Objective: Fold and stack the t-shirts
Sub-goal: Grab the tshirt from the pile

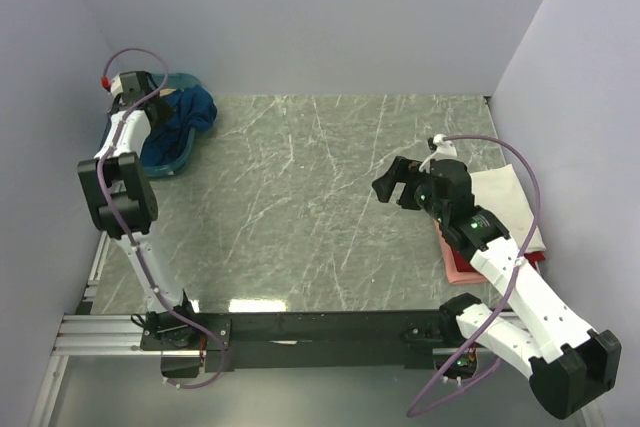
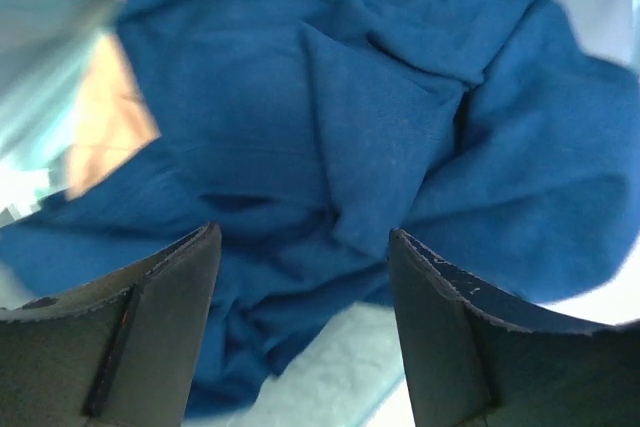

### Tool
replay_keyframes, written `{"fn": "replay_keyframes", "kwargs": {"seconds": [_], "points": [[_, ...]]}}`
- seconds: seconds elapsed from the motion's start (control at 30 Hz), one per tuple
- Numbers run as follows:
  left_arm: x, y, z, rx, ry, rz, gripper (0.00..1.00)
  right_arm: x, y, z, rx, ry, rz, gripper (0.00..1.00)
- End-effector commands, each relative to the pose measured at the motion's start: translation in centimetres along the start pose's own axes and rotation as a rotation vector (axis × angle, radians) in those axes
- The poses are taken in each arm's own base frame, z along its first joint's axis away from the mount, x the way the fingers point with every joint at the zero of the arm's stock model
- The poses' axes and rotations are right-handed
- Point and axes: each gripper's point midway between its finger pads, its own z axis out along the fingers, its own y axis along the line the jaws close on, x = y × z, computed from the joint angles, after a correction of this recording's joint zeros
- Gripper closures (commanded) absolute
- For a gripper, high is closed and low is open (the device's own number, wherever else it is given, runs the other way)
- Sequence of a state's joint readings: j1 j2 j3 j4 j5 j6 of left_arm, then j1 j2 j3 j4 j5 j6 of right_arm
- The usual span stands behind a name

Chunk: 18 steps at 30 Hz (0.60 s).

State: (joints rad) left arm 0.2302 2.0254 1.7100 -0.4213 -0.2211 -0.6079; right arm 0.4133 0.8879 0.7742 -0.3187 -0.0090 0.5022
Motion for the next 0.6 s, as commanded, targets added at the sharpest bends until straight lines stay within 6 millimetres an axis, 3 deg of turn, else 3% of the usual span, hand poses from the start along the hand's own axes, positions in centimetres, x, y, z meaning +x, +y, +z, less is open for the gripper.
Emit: {"fn": "replay_keyframes", "kwargs": {"seconds": [0.0,0.13,0.27,0.37,0.5,0.53,0.57], "points": [[-1.8,-3.4,0.8,0.128,-0.025,0.021,0.27,-1.2,1.1,0.1,-0.048,-0.031,-0.021,0.04],[-0.7,-3.8,3.5,0.124,0.008,0.019,0.3,-0.9,1.2,0.5,-0.054,-0.017,-0.024,0.04],[-0.6,-4.0,4.8,0.115,0.017,0.016,0.37,-0.7,1.1,0.7,-0.055,-0.012,-0.026,0.04],[-0.5,-4.3,5.2,0.126,0.016,0.009,0.47,-0.7,1.1,0.7,-0.055,-0.016,-0.027,0.04],[-0.9,-4.9,5.1,0.149,0.015,0.003,0.68,-0.6,1.0,0.9,-0.053,-0.013,-0.029,0.05],[-1.0,-5.0,5.1,0.153,0.016,0.001,0.81,-0.6,1.0,0.9,-0.051,-0.013,-0.027,0.05],[-1.3,-5.3,4.8,0.161,0.012,0.0,0.87,-0.6,1.0,1.0,-0.051,-0.011,-0.027,0.05]]}}
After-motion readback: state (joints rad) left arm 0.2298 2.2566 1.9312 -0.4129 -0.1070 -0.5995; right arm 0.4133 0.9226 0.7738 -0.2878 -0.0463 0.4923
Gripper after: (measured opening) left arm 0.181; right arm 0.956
